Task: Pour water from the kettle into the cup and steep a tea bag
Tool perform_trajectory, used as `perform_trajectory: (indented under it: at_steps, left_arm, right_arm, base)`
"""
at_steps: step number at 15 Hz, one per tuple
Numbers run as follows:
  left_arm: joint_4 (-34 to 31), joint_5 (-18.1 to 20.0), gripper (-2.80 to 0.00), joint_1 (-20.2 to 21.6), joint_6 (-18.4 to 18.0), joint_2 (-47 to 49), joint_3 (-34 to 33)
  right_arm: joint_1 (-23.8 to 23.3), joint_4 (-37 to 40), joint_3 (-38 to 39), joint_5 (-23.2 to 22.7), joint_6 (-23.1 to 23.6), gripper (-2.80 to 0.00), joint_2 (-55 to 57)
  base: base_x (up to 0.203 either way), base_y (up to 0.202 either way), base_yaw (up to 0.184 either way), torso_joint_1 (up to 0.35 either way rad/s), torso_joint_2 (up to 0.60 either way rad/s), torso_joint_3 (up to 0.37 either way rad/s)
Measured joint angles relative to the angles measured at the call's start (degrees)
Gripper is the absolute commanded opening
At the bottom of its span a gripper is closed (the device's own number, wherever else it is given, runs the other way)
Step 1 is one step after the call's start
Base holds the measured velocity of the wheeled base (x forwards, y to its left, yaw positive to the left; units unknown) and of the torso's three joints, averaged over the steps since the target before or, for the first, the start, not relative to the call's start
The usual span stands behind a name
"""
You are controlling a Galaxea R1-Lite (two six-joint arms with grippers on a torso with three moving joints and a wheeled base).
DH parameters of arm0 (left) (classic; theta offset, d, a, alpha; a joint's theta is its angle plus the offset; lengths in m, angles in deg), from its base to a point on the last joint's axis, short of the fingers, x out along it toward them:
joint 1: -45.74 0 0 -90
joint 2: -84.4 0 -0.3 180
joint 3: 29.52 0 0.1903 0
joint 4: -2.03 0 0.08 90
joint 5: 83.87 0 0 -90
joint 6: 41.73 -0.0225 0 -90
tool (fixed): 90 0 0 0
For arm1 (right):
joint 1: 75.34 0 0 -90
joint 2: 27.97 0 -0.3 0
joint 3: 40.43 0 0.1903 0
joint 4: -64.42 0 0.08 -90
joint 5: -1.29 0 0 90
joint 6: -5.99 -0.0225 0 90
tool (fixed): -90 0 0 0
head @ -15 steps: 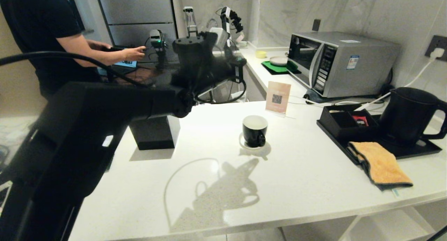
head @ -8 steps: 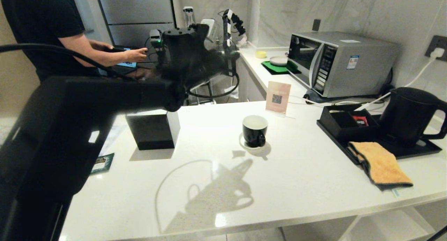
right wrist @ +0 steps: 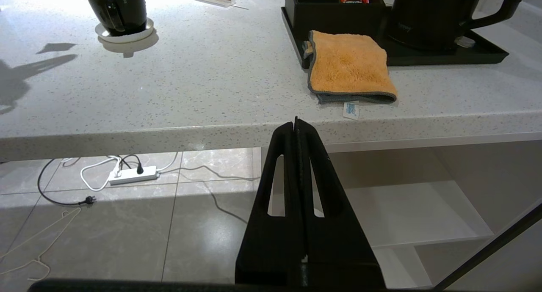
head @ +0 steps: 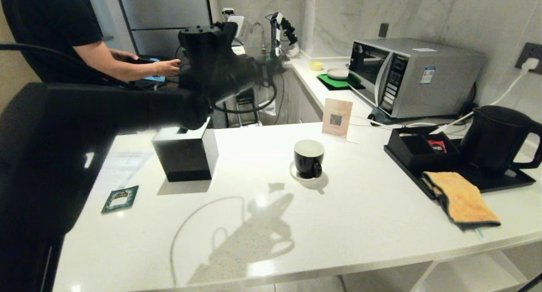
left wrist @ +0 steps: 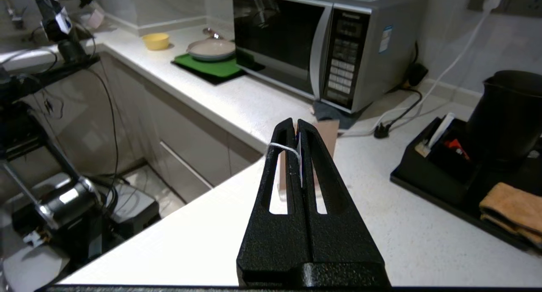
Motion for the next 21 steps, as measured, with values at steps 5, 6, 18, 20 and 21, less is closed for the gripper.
perform_trajectory:
  at_steps: [5, 6, 18, 20, 21]
  left_arm:
    - [0.31, 0.60, -2.80, 2.45, -0.20, -4.11, -6.94]
    - [0.31, 0.65, -2.80, 3.13, -0.19, -4.97, -8.05]
    - [-0.62, 19.31, -2.80, 17.68, -0.02, -16.45, -20.26]
    - [-0.54, 25.02, -2.80, 20.31, -0.02, -17.77, -22.06]
    - [-0.38, 27.85, -2.80, 21.42, -0.02, -18.21, -22.68]
  right_arm:
    - [0.00, 0.00, 0.00, 0.00, 0.02, -2.80, 0.00]
    - [0.00, -0.02, 0.00, 0.00, 0.00, -2.80, 0.00]
    - [0.00, -0.02, 0.00, 0.00, 0.00, -2.80, 0.00]
    - [0.00, 0.00, 0.00, 0.00, 0.00, -2.80, 0.00]
    - [0.00, 0.00, 0.00, -0.02, 0.01, -2.80, 0.00]
  base:
    - [0.000, 0.000, 0.000, 0.000, 0.00, 0.000]
    - [0.000, 0.000, 0.000, 0.000, 0.00, 0.000]
    - [0.000, 0.000, 0.000, 0.000, 0.00, 0.000]
    - [0.000, 0.000, 0.000, 0.000, 0.00, 0.000]
    - [0.000, 0.000, 0.000, 0.000, 0.00, 0.000]
